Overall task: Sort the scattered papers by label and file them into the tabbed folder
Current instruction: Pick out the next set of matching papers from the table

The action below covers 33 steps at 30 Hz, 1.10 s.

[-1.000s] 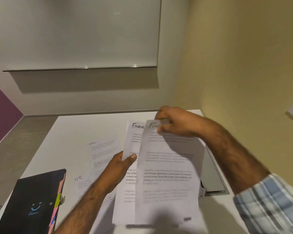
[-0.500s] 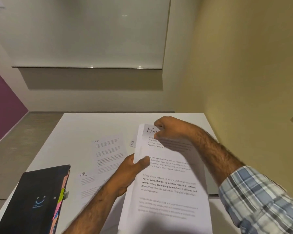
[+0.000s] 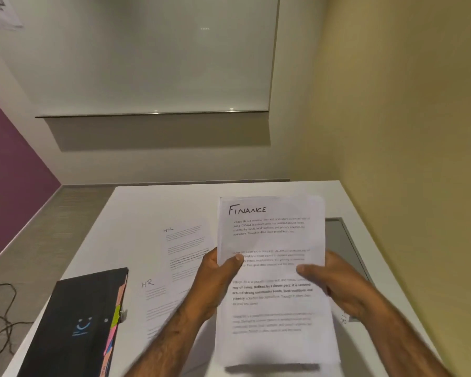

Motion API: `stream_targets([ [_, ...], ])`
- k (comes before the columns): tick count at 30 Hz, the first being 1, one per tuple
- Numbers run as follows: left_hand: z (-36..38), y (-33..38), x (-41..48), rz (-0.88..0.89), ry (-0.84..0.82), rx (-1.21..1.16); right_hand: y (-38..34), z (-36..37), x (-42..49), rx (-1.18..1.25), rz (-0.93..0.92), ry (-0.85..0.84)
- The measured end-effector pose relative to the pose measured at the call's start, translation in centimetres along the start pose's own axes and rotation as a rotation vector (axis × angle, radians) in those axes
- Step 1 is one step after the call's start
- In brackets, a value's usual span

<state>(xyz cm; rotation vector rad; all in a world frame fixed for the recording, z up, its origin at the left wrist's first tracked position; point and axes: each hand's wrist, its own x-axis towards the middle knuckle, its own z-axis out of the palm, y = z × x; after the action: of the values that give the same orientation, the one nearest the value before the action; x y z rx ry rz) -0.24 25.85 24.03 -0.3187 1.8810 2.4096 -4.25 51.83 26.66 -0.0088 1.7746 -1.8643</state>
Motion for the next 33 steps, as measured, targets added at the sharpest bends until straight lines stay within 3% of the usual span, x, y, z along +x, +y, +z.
stream_targets([
  [5, -0.3, -2.4, -0.5, -0.027, -0.058, 0.243, 4.6, 1.4, -0.5, -0.048, -0.037, 0.268],
  [11, -0.6, -6.8, -1.8, -0.090, 0.024, 0.270, 9.0, 2.2, -0.8, -0.115, 0.013, 0.441],
  [14, -1.0, -8.6, -2.4, -0.094, 0.057, 0.266, 10.4, 2.1, -0.9, -0.167, 0.024, 0.442],
  [19, -1.5, -11.2, -3.5, -0.136, 0.126, 0.242, 13.1, 1.9, -1.3, -0.295, 0.057, 0.300],
  [26, -0.6, -11.2, -3.5, -0.094, 0.139, 0.219, 13.6, 2.6, -1.0, -0.225, 0.042, 0.452],
  [33, -0.6, -12.6, -3.6, -0.162, 0.124, 0.248, 14.7, 2.6, -1.0, -0.219, 0.105, 0.425],
])
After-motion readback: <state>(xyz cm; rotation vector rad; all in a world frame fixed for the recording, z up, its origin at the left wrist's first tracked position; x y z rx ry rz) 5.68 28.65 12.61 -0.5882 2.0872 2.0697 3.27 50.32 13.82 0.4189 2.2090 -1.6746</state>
